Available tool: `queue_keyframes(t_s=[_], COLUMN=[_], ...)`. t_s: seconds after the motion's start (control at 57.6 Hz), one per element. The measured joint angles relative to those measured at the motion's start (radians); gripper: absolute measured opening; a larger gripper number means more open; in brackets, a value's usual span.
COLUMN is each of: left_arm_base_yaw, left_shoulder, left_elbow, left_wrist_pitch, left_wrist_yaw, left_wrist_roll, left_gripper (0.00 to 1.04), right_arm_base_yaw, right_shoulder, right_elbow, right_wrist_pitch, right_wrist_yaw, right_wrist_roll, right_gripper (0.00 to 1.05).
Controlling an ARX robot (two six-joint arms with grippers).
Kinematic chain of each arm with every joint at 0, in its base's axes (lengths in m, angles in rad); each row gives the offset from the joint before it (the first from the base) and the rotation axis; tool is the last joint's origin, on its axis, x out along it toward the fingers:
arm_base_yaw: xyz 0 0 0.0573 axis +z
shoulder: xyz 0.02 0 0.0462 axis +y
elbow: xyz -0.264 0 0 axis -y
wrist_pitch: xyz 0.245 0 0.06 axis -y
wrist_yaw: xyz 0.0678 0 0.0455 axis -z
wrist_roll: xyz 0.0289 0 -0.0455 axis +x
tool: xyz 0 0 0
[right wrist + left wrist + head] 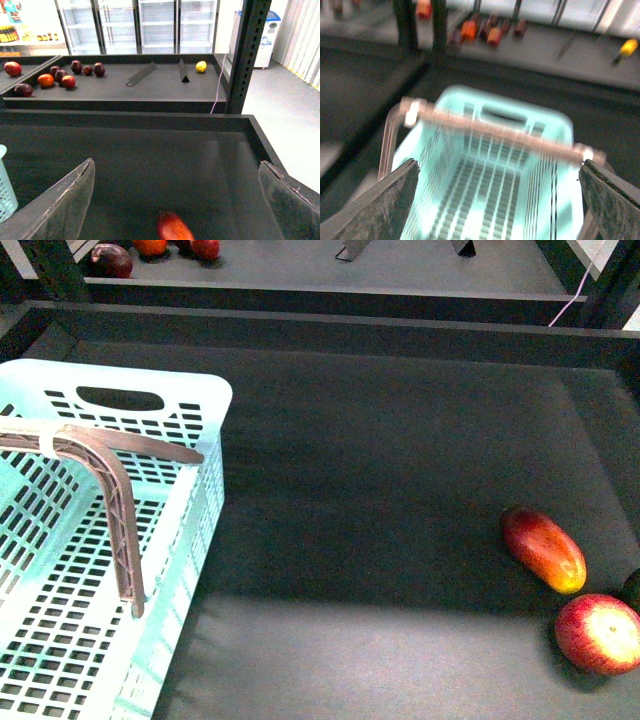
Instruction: Pick apple with right arm and hold basket with left
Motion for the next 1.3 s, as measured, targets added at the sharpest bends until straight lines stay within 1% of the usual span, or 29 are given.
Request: queue_keyframes(t_s=[0.052, 0.087, 0.208, 0.33, 0.382, 0.468, 0.52, 0.555, 0.607, 0.815, 0.954, 1.301], left_arm_base_yaw=[-0.001, 0.000, 0.041, 0.142, 0.187, 0.207, 0.208, 0.204, 0.196, 0.158, 0.135, 0.138], left_shoulder=[0.064, 0.079, 0.120, 0.236, 0.324, 0.454, 0.556, 0.640, 0.722, 0.975, 1.084, 1.238], left_elbow=[0.027, 0.029, 0.058, 0.112, 0.138, 0.175, 0.200, 0.218, 0.233, 0.294, 0.351, 0.430], left_wrist_pitch=[-0.099, -0.122, -0.120, -0.019, 0.061, 0.165, 0.238, 0.282, 0.322, 0.405, 0.422, 0.396], left_wrist_yaw=[0.002, 0.012, 0.105, 0.305, 0.391, 0.431, 0.431, 0.410, 0.390, 0.334, 0.309, 0.233], left_wrist_roll=[-0.082, -0.113, -0.211, -0.375, -0.475, -0.598, -0.671, -0.733, -0.780, -0.919, -0.942, -0.943], left_gripper=[0.97, 0.97, 0.97, 0.97, 0.97, 0.97, 0.97, 0.97, 0.97, 0.97, 0.97, 0.97], right_arm_base_yaw=[0.000, 0.000, 0.000, 0.000, 0.000, 0.000, 0.000, 0.000, 0.000, 0.000, 0.000, 0.000], right_shoulder=[-0.001, 0.000, -0.001, 0.000, 0.000, 0.000, 0.000, 0.000, 0.000, 0.000, 0.000, 0.000], right_elbow=[0.000, 0.000, 0.000, 0.000, 0.000, 0.000, 0.000, 0.000, 0.000, 0.000, 0.000, 0.000], right_wrist_pitch=[0.000, 0.000, 0.000, 0.000, 0.000, 0.000, 0.000, 0.000, 0.000, 0.000, 0.000, 0.000], right_wrist_yaw=[-0.001, 0.000, 0.000, -0.001, 0.000, 0.000, 0.000, 0.000, 0.000, 0.000, 0.000, 0.000], right_wrist_roll=[0.000, 0.000, 0.000, 0.000, 0.000, 0.000, 0.000, 0.000, 0.000, 0.000, 0.000, 0.000], right_gripper=[0.96, 0.96, 0.96, 0.96, 0.96, 0.96, 0.96, 0.96, 0.96, 0.96, 0.96, 0.96])
